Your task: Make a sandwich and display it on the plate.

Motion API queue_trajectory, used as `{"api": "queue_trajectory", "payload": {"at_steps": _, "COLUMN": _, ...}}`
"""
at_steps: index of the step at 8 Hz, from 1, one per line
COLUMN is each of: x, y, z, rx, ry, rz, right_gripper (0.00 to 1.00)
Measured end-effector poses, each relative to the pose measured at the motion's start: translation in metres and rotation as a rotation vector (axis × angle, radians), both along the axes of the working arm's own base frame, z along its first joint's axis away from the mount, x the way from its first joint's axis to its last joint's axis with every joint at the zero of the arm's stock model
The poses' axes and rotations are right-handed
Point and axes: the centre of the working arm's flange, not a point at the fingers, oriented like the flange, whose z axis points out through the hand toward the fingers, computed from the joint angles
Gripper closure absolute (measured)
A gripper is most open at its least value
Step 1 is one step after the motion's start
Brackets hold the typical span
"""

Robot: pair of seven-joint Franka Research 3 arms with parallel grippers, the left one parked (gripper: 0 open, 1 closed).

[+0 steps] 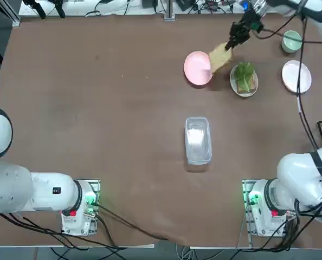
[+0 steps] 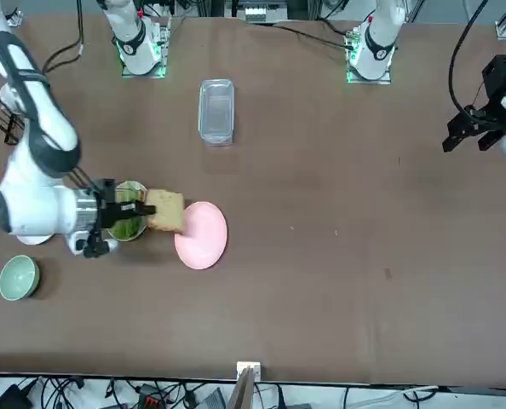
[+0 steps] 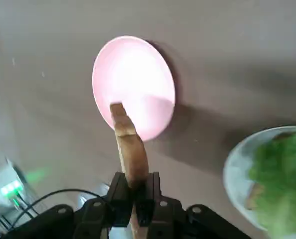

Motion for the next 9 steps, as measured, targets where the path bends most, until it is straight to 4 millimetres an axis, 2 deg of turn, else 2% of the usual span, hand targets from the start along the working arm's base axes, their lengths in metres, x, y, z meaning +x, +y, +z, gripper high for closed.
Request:
{"api": "queue_trajectory", "payload": {"at_steps": 2, "x": 0.001, "y": -0.031, "z": 0.001, "rx": 0.023, "ry": -0.077, "rz": 0.152, "right_gripper": 0.92}}
{"api": "queue_trajectory", "payload": {"at_steps": 7, "x": -0.001, "y": -0.114, "z": -0.020, "rx": 0.024, "ry": -0.324, "rz": 0.672, "right_gripper": 0.92}}
{"api": "queue_trajectory", "payload": {"at_steps": 9, "x": -0.006, "y": -0.124, "z": -0.032, "rx": 0.061, "ry": -0.315, "rz": 0.769, "right_gripper": 0.92}}
